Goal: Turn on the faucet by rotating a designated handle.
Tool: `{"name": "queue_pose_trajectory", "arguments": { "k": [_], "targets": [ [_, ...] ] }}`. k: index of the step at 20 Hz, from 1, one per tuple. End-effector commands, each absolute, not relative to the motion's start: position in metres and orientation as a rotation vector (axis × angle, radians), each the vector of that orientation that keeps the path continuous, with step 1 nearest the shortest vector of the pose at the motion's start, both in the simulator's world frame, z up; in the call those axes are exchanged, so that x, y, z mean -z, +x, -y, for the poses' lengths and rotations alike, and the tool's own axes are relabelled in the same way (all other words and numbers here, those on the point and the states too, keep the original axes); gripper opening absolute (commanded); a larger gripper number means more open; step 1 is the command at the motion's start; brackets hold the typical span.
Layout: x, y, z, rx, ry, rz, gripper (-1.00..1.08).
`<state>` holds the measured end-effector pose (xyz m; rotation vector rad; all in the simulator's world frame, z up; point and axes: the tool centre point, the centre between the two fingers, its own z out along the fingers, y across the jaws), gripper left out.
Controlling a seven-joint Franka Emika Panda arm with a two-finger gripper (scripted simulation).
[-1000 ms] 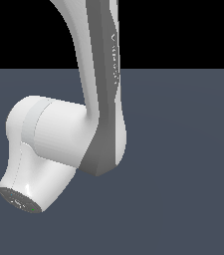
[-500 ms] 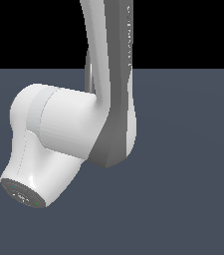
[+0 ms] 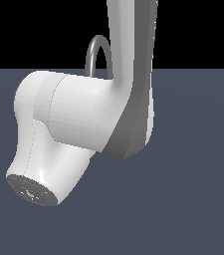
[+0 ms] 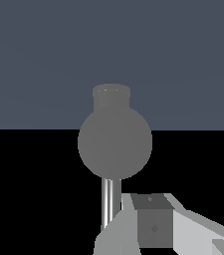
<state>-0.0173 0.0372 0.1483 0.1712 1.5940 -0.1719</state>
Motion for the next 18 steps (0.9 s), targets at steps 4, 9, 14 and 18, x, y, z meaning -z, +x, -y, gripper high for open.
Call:
{"name": "queue_pose_trajectory", "arguments": {
  "k": [4, 9, 14, 18],
  "targets": [
    [-0.152, -0.021, -0.03, 0.169, 0.169, -1.59, -1.0],
    [-0.149, -0.024, -0.003, 0.182, 0.181, -1.577, -1.0],
    [-0.146, -0.028, 0.024, 0.196, 0.193, -1.563, -1.0],
    [-0.145, -0.025, -0.013, 0.133, 0.146, -1.559, -1.0]
  ]
}}
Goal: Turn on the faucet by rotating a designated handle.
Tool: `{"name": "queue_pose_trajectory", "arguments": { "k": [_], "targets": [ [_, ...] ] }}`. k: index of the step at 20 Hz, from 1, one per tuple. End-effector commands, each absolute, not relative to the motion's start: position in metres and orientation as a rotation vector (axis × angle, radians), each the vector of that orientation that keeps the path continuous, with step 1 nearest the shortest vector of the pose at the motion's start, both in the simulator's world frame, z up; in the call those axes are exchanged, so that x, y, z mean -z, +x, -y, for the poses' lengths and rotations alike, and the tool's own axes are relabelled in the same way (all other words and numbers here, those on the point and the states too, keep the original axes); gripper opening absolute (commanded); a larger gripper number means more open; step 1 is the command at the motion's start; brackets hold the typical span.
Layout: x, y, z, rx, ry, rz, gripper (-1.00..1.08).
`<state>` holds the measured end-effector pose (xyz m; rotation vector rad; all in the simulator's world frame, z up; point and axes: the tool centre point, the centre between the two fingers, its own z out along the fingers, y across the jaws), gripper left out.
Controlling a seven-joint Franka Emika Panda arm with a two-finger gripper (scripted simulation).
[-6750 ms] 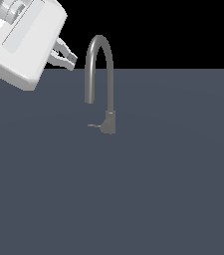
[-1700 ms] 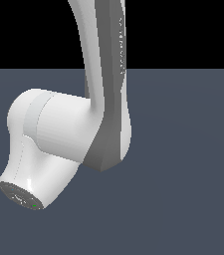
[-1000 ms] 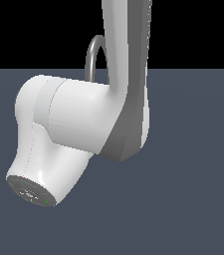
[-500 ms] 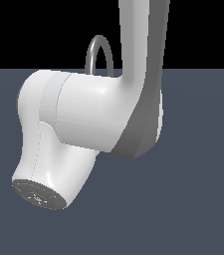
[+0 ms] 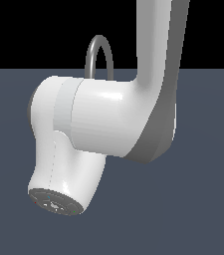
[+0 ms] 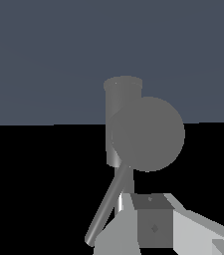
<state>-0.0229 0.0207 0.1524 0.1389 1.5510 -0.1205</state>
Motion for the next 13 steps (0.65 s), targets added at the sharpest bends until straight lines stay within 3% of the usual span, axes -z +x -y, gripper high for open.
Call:
{"name": "queue_pose_trajectory", "arguments": {
  "k": [1, 13],
  "targets": [
    [-0.142, -0.025, -0.009, 0.138, 0.15, -1.56, -1.0],
    [-0.104, -0.031, 0.036, 0.195, 0.192, -1.562, -1.0]
  ]
}}
